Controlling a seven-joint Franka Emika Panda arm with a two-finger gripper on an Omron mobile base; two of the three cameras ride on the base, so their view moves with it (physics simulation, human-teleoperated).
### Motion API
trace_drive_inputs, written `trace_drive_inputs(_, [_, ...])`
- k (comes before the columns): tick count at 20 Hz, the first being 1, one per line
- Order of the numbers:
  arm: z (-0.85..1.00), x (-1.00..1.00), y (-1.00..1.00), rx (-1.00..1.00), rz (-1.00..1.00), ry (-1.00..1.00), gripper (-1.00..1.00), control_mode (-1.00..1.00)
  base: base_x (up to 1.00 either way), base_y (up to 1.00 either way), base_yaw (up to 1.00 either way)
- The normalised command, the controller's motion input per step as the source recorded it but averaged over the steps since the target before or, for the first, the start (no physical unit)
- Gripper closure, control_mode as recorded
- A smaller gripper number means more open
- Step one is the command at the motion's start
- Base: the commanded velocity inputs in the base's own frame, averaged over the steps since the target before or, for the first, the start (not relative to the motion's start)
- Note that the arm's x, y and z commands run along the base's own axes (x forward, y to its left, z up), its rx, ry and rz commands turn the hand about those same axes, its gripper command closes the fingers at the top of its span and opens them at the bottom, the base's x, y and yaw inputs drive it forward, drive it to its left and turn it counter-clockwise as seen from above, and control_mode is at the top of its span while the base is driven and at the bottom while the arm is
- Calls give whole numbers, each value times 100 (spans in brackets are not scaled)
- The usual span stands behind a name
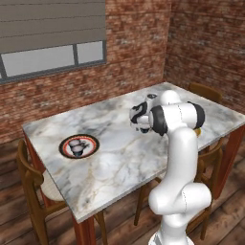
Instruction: Place two yogurt containers on each plate.
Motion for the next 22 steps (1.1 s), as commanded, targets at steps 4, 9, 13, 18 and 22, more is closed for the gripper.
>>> trace_drive_inputs(4, [-2, 1, 0, 0, 0, 0, 100, -100, 0, 0, 0])
trace_drive_inputs(9, [18, -8, -2, 0, 0, -6, 100, -100, 0, 0, 0])
trace_drive_inputs(13, [88, -55, -38, 0, -2, -21, 100, -100, 0, 0, 0])
trace_drive_inputs(18, [17, -64, -96, 0, -8, -4, 100, -100, 0, 0, 0])
trace_drive_inputs(22, [7, -10, -100, 0, -12, 0, 100, -100, 0, 0, 0])
